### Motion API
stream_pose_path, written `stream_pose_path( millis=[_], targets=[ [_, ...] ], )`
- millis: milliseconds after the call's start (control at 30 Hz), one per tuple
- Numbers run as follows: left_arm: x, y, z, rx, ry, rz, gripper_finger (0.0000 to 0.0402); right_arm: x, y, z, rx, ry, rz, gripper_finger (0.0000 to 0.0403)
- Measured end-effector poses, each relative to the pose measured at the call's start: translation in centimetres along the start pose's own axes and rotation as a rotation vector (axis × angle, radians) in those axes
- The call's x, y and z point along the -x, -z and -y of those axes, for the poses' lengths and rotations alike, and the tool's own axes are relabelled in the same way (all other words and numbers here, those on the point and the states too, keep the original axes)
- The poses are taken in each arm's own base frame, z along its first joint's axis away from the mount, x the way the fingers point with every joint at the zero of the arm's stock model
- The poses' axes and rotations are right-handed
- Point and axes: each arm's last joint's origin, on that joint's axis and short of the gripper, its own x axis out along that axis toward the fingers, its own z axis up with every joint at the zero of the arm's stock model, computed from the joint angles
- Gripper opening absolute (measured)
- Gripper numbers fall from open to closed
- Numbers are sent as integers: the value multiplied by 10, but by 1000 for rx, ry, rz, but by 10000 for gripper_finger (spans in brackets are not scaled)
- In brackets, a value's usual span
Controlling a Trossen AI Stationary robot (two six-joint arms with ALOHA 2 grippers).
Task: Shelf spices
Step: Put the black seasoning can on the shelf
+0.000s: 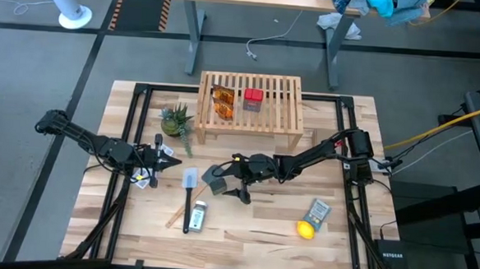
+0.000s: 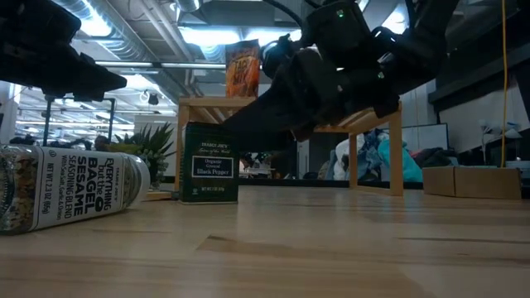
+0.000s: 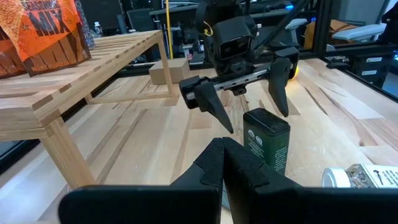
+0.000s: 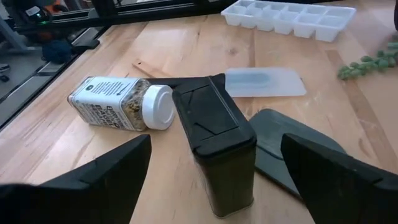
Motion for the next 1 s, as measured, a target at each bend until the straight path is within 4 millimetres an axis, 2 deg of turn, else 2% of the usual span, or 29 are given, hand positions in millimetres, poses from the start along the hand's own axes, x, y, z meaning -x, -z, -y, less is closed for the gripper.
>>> stream_pose_path(
  millis=[767, 867, 1000],
  targets=[
    [0, 0, 0, 0, 0, 0, 0, 0, 2, 1, -40, 42, -16, 362],
    [0, 0, 0, 0, 0, 0, 0, 0, 2, 1, -43, 43, -14, 346],
    [0, 0, 0, 0, -1, 0, 0, 0, 1, 1, -43, 27, -10, 304]
  ],
)
